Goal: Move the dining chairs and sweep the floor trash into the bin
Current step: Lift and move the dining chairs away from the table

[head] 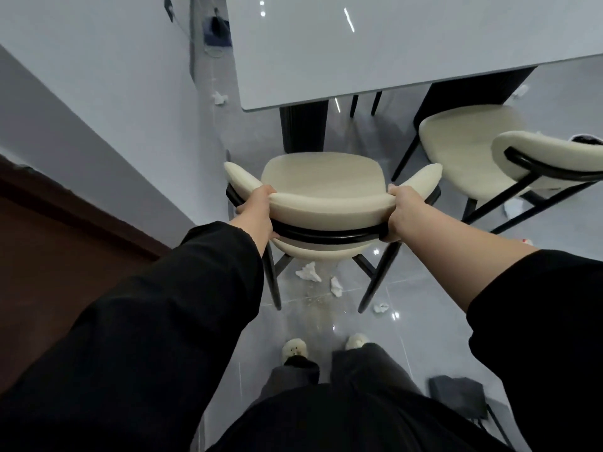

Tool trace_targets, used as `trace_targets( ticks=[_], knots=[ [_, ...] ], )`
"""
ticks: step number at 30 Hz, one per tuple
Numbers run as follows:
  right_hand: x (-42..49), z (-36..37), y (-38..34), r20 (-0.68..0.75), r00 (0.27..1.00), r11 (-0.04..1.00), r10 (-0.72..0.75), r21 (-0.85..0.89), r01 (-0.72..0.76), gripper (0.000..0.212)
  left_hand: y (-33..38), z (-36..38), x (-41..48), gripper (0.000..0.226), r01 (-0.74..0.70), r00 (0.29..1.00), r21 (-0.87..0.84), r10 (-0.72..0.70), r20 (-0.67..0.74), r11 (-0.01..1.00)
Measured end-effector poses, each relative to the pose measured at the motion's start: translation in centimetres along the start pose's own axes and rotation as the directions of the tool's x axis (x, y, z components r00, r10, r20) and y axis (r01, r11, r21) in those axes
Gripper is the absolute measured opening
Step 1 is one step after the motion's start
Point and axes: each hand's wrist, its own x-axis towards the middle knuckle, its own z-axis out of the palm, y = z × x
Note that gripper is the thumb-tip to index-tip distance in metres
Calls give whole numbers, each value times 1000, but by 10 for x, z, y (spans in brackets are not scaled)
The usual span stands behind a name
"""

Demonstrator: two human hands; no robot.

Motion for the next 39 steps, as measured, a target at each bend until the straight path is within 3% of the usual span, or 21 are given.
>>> trace_targets(
  ticks=[11, 15, 17, 24, 27, 31, 34, 37, 39],
  knots=[
    [85, -25, -148, 21, 999, 999, 35, -35, -34, 44, 28, 166, 10, 82, 38, 998, -22, -40, -51, 999],
    [108, -37, -191, 27, 999, 998, 24, -52, -23, 24, 27, 213, 11, 81, 63, 997, -16, -64, -53, 998],
    [122, -43, -204, 25, 1000, 999, 19, -29, -18, 10, 20, 227, 9, 79, 69, 997, -31, -70, -41, 997],
    [162, -65, -224, 13, 1000, 998, 6, -56, -5, 15, -1, 270, 8, 82, 90, 993, -86, -96, -66, 992],
    [172, -72, -223, 16, 1000, 1000, -23, -12, 23, 38, -6, 280, 11, 80, 78, 994, -70, -83, -67, 994],
    [202, -78, -216, 27, 996, 991, -87, 107, 83, 101, -4, 291, 18, 79, 73, 996, -62, -76, -48, 995],
    [192, -74, -202, 189, 982, 995, -12, 102, -7, 81, -7, 290, 20, 79, 92, 995, -17, -92, -30, 996],
    [200, -68, -185, 281, 958, 997, 49, 50, -66, 103, -13, 281, 29, 82, 104, 995, 15, -103, -2, 995],
    [205, -67, -177, 281, 957, 996, 68, 35, -81, 99, -17, 276, 31, 83, 88, 996, 30, -88, 18, 996]
  ],
)
